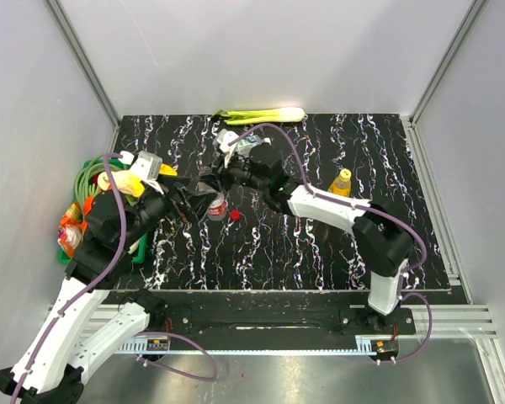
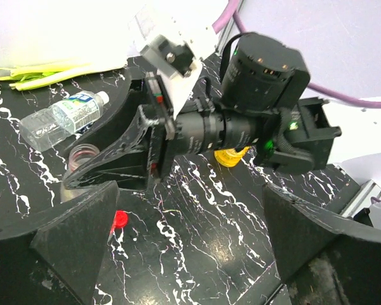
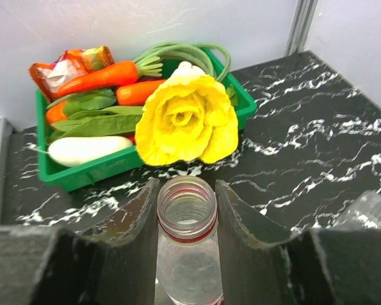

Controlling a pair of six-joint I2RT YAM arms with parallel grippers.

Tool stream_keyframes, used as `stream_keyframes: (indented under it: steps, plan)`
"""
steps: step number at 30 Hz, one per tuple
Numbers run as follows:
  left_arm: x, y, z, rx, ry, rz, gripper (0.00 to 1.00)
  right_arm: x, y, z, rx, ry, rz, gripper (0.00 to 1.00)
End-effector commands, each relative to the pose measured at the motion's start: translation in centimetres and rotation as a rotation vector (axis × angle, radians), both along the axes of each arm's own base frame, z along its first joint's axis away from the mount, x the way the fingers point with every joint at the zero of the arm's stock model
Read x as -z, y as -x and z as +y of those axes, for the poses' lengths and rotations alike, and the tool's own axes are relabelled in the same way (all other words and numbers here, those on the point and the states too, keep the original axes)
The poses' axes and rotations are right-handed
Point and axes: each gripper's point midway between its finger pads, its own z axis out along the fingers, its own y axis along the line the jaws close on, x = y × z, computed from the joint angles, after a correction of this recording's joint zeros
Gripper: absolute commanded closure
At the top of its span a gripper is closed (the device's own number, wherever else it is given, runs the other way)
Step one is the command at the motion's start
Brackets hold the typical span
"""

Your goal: Unscrew the bottle caps

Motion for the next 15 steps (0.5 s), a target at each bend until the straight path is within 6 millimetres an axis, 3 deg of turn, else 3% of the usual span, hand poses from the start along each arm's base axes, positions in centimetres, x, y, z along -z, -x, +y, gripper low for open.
stream_keyframes:
  steps: [1, 8, 15]
  plan:
    - [-2.0, 0.4, 1.1, -0.044, 0.024, -0.057, 0.01, -5.4, -1.9, 2.0, 0.082, -0.152, -0.271, 1.00]
    - [-1.1, 0.5, 2.3, -0.100, 0.006, -0.032, 0.01, -3.7, -3.4, 3.6, 0.144, -0.200, -0.381, 1.00]
    - [0.0, 0.1, 2.3, -0.109, -0.016, -0.002, 0.01, -1.2, -4.0, 4.7, 0.132, -0.172, -0.329, 1.00]
